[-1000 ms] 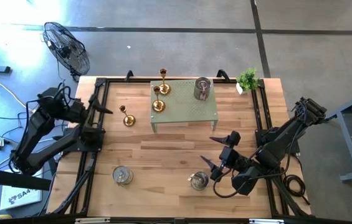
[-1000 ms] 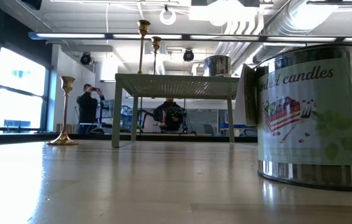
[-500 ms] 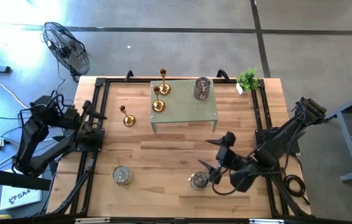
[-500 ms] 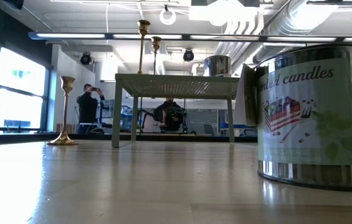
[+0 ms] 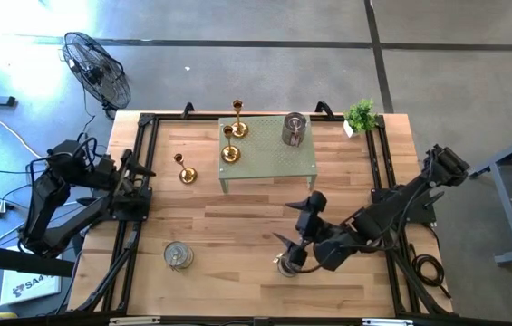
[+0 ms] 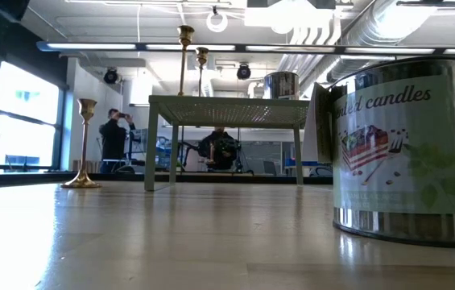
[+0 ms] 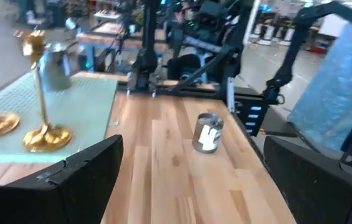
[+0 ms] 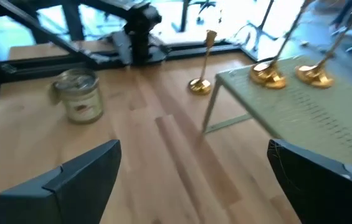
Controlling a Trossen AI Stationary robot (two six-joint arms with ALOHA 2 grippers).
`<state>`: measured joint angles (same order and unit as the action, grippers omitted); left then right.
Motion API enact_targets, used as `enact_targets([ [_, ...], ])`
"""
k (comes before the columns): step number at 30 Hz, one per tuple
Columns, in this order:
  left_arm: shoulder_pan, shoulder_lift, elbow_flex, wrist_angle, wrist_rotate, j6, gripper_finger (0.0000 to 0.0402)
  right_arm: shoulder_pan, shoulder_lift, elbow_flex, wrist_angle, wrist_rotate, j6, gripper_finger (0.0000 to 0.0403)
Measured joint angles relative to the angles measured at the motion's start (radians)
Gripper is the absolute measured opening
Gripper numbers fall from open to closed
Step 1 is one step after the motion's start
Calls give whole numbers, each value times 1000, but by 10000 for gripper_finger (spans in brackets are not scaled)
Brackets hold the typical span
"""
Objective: Pick & Place candle stick holders
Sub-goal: Put the left silver scented candle on the shelf
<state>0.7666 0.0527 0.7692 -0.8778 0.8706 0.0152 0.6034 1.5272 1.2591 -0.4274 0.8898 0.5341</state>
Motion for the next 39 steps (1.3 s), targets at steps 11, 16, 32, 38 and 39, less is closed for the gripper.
enact_targets([
  [11,0,-35,0,-183,-127,7,380,18,0,0,-1,101,-19,399],
  [16,36,-39,0,-125,-84,3,380,11,0,0,-1,97,-19,397],
  [32,265,-27,0,-98,232,88,380,7,0,0,11,99,-18,397],
  [38,160,5,0,-132,165,170,380,-35,-1,0,44,97,-21,395],
  [39,140,13,0,-149,154,195,380,-45,-1,0,45,92,-23,395],
])
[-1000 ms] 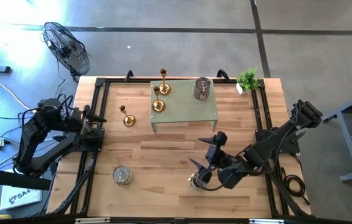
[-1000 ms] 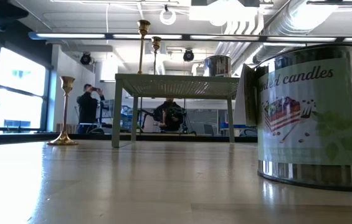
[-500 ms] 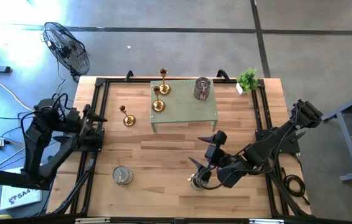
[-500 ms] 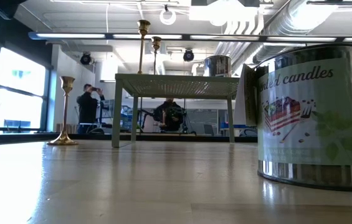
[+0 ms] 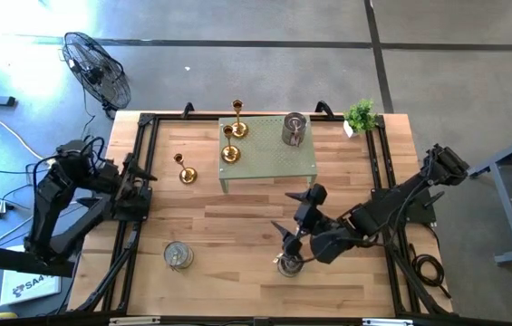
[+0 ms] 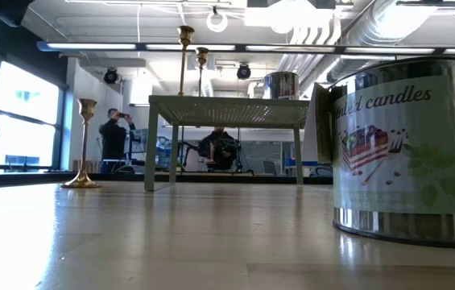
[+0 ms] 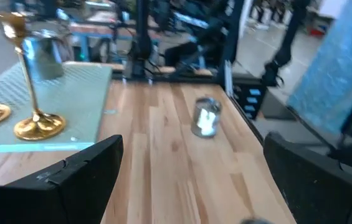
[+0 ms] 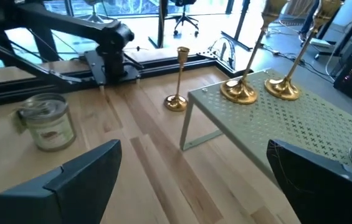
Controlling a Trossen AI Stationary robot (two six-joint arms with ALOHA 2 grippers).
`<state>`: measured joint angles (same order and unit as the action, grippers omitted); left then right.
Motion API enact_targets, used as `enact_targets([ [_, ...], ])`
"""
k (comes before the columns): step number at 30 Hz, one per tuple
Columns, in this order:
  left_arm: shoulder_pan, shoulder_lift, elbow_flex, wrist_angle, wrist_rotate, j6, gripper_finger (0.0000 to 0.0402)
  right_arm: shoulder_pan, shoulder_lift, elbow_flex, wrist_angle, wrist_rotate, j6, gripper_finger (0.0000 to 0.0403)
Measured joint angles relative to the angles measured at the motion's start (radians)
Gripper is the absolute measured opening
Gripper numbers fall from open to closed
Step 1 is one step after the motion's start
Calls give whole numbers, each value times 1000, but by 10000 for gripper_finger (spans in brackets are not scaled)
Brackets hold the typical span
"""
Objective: Pick & Place candle stick holders
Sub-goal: Put the left silver scented candle on the shelf
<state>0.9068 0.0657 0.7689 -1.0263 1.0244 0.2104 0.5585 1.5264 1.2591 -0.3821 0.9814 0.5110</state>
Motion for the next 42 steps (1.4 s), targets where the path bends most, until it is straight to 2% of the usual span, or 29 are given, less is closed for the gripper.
enact_targets([
  [6,-165,69,0,-61,-152,60,380,-69,-3,0,18,-36,-5,394],
  [13,-472,89,1,-35,-118,94,380,-133,-3,0,127,-149,-48,394],
  [19,-672,68,4,-23,-118,100,380,-140,-3,0,208,-165,-127,394],
  [22,-701,68,-1,25,-109,83,380,-140,-4,0,235,-170,-168,394],
  [25,-695,60,-52,246,-12,-9,380,-140,-4,0,238,-174,-179,394],
  [27,-696,52,-108,413,3,-101,380,-140,-4,0,237,-178,-180,394],
  [32,-698,47,-252,655,-147,-281,380,-138,-4,0,237,-227,-195,394],
  [36,-698,46,-341,807,-216,-361,380,-137,-4,0,237,-260,-199,394],
  [42,-698,46,-367,800,-337,-396,380,-136,-4,0,233,-307,-224,394],
])
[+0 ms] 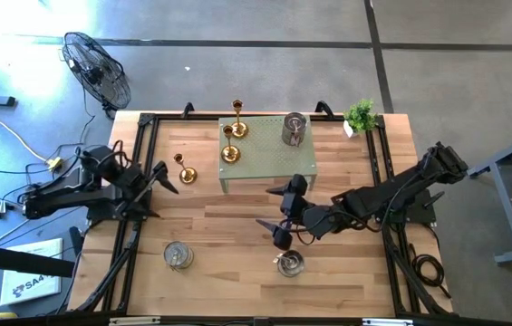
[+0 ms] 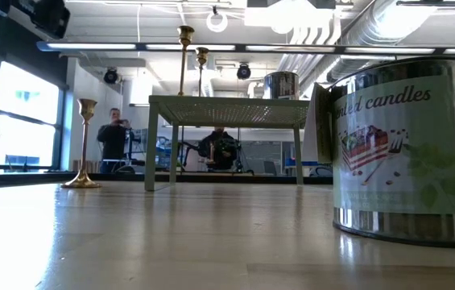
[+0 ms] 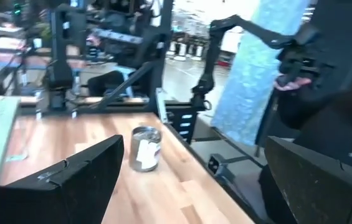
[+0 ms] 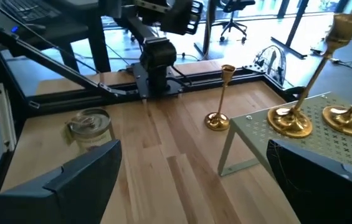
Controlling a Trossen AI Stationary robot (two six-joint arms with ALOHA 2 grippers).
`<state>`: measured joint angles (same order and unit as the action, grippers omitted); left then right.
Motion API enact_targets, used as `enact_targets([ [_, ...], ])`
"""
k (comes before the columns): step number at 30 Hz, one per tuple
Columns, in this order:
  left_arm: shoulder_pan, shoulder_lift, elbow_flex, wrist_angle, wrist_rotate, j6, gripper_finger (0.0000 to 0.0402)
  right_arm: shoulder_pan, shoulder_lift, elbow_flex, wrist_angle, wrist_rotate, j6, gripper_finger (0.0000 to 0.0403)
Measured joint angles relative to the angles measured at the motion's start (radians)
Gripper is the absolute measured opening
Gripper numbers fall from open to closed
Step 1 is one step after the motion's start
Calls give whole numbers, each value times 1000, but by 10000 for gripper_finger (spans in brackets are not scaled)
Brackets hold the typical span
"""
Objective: Pick & Place candle stick holders
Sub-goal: Put the left silver scented candle on the shelf
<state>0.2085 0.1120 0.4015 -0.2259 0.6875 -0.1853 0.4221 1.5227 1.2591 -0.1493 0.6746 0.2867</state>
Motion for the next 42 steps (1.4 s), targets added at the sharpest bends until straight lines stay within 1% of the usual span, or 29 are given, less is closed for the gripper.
enact_targets([
  [7,-3,1,0,-68,-68,-3,380,23,0,0,-11,5,-24,394],
  [10,-32,2,0,-77,-116,-17,380,31,0,0,-12,9,-26,394],
  [13,-93,3,0,-56,-177,-30,380,37,0,0,-22,11,-27,394],
  [17,-204,30,0,-54,-277,-30,380,38,0,0,-35,10,-26,394],
  [21,-332,81,0,-50,-384,-30,380,39,0,0,-41,10,-25,394],
  [26,-460,142,0,-53,-477,-30,380,41,0,0,-43,-2,-25,394],
  [32,-546,181,2,-98,-533,-53,380,56,0,0,-54,-1,-25,394],
  [37,-599,232,41,-259,-633,-101,380,75,0,0,-56,6,-26,394],
  [39,-623,261,59,-279,-649,-112,380,80,0,0,-57,6,-25,394],
  [42,-666,319,95,-279,-646,-116,380,90,0,0,-60,9,-23,394],
])
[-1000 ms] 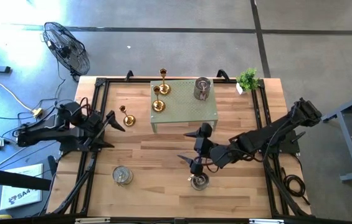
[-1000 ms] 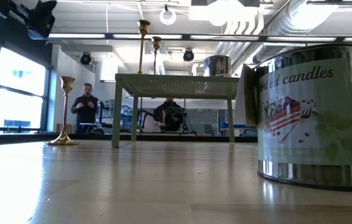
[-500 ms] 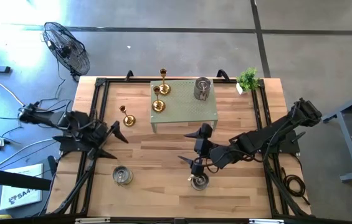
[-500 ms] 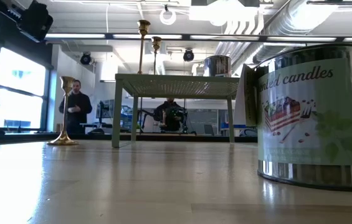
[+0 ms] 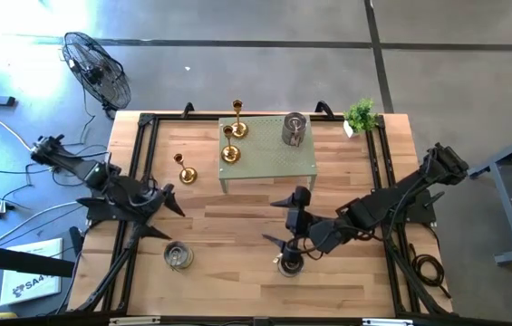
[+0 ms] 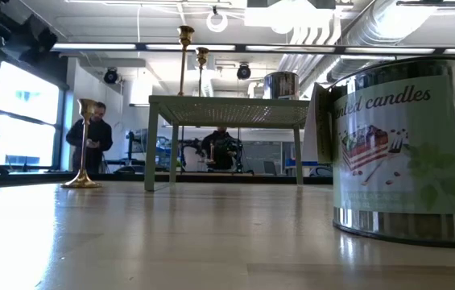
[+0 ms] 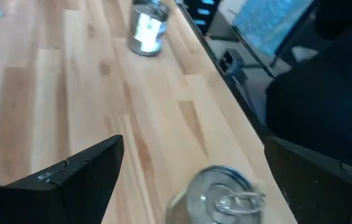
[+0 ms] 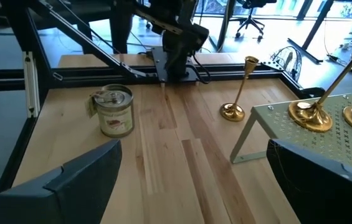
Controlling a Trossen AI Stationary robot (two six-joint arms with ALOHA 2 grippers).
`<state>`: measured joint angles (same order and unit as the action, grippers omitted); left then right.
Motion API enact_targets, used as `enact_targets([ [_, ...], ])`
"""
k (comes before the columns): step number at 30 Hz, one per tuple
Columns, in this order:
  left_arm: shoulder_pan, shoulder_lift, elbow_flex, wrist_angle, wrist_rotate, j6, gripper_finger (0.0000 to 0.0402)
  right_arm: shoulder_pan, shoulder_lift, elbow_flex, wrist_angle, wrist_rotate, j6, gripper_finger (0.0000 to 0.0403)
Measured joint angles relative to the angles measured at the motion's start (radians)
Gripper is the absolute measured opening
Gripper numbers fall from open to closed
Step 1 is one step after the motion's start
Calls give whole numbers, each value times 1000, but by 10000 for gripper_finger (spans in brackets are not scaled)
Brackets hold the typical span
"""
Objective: Pick & Place candle stick holders
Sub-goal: Put the left silver scented candle on the shelf
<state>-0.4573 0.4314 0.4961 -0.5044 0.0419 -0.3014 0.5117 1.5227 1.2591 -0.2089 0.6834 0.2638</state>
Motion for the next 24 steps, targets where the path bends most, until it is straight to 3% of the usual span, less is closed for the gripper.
enact_targets([
  [11,-212,385,163,-169,-58,-44,380,6,0,0,-51,9,48,394],
  [18,-285,606,301,-250,-61,-48,380,6,0,0,-51,6,50,394],
  [24,-304,713,378,-346,-64,-78,380,12,2,0,-49,3,53,394],
])
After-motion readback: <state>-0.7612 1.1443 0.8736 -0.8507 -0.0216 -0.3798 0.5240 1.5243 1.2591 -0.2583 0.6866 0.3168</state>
